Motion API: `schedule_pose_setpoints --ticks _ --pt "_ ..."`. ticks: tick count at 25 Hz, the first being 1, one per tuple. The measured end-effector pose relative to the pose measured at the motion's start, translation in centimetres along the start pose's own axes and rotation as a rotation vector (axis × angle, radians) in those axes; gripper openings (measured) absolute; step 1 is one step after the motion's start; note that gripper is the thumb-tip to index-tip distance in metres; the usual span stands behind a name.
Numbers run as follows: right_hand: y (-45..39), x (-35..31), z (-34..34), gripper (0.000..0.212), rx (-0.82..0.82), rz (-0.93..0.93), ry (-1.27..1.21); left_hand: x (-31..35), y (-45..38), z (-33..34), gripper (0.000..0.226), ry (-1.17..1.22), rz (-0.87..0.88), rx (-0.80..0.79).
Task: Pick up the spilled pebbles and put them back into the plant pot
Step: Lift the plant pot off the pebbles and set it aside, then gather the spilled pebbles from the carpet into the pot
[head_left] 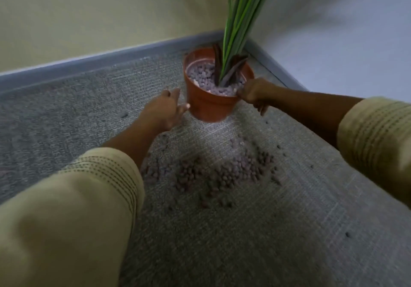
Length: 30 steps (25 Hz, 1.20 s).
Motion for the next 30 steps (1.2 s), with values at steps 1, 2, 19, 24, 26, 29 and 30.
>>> schedule_pose_setpoints --ticks 1,2,19,24,26,29,30 --pt "0.6 0.0 0.1 0.039 0.011 -0.042 0.042 0.1 0.2 0.0 0.062 -0.002 -0.009 -0.006" --pt "0.9 0.5 0.5 0.034 0.012 -0.077 0.049 0.7 0.4 0.0 0.06 0.004 -0.012 -0.011" --pt "-3.8 2.5 12.7 0.038 0.065 -0.369 0.495 4.8 7.5 5.5 0.04 -0.054 -0.108 -0.112" --pt "-3.2 3.2 13.4 0.023 0.257 -0.432 0.51 4.6 4.9 10.4 0.036 0.046 -0.215 -0.031" --pt "-3.4 3.3 12.7 0.019 0.269 -0.446 0.403 5.3 3.8 11.4 0.037 0.008 -0.235 -0.001" --pt "-4.3 4.2 12.0 0.011 0.24 -0.422 0.186 4.2 3.5 13.0 0.035 -0.032 -0.305 0.004" --pt "-4.8 4.8 12.0 0.008 0.194 -0.41 0.092 3.5 3.9 13.5 0.034 -0.027 -0.327 -0.002"
Point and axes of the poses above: each hand's wrist, its own y-axis away from the middle knuckle, its own z-axis out of the palm, x = y × z, the point moved 6 cm from there along -y, towards the middle knuckle, and after that the axes turned 12 degrees about y, right-handed, at the moved point
